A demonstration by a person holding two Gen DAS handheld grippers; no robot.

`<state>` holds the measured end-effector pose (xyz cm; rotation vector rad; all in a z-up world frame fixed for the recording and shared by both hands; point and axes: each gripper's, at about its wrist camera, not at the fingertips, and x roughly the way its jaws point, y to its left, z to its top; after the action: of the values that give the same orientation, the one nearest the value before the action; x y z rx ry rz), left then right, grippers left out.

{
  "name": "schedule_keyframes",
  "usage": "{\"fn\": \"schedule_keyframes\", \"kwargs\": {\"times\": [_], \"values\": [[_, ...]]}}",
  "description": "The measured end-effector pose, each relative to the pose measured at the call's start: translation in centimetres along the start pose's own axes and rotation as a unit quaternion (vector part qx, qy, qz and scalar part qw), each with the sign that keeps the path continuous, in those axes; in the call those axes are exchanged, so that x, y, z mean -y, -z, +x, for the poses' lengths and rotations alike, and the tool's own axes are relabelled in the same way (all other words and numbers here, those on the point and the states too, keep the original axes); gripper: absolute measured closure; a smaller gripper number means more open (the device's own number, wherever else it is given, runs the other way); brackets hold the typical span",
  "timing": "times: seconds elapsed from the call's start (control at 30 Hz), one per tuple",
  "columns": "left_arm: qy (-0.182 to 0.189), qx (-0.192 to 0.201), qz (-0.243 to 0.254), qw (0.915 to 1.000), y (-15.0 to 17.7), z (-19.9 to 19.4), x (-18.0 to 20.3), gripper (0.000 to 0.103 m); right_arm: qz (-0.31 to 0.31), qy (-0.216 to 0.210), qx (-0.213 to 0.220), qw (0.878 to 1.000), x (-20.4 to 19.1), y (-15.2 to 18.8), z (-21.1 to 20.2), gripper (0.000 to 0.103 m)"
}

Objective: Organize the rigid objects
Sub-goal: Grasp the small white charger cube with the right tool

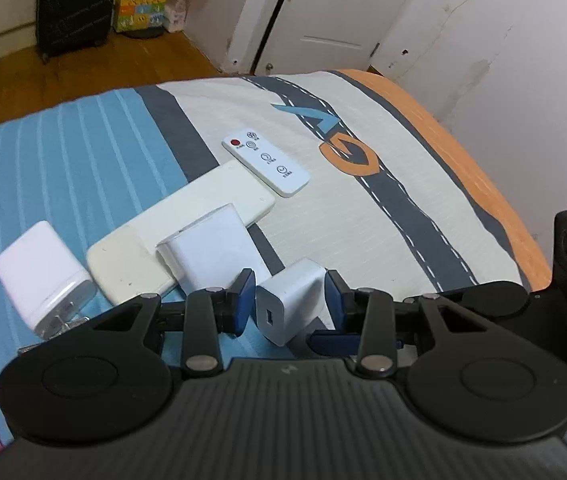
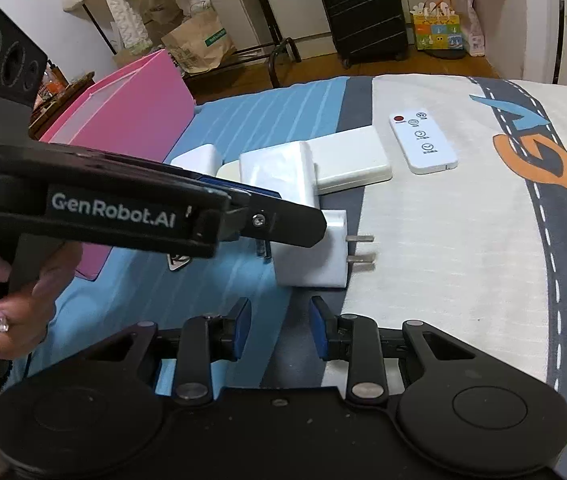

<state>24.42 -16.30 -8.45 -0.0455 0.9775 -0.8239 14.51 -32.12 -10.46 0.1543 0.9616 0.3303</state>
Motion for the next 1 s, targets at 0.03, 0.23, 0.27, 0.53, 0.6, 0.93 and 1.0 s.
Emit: {"fn": "schedule_keyframes", "kwargs": {"times": [0.03,0.23,0.27,0.53,0.6,0.93,1.0], "values": [[0.007,-0.007,-0.006,0.9999,-0.1,0.1,-0.1,0.066,0.004,0.001,0.003,1.000,0.1,0.0,-0.1,0.067],[0.070,-0.043,-0.078,0.9936,0.0,0.4,-1.6,0.066,0.025,0.004,0.009,1.000,0.5,0.2,-0.4,0.060],[0.080,-0.047,-0.089,0.9918,0.1,0.4,-1.7,0.066,0.025,0.006,0.010,1.000,0.4,0.2,-0.5,0.055],[0.109,-0.074,-0.133,0.9823,1.0,1.8,-1.3,0.066,0.048,0.012,0.034,0.998,1.3,0.6,-1.6,0.040],[0.125,-0.072,-0.158,0.9768,1.1,2.1,-1.6,0.066,0.050,0.023,0.032,0.998,1.6,0.6,-1.3,0.040],[0.051,-0.074,-0.170,0.9814,1.8,2.3,-2.1,0.062,-0.032,0.108,0.032,0.993,-1.1,0.9,0.0,0.034],[0.055,-0.070,-0.170,0.9815,1.9,2.5,-1.9,0.062,-0.057,0.138,0.033,0.988,-1.6,1.3,0.6,0.036]]}}
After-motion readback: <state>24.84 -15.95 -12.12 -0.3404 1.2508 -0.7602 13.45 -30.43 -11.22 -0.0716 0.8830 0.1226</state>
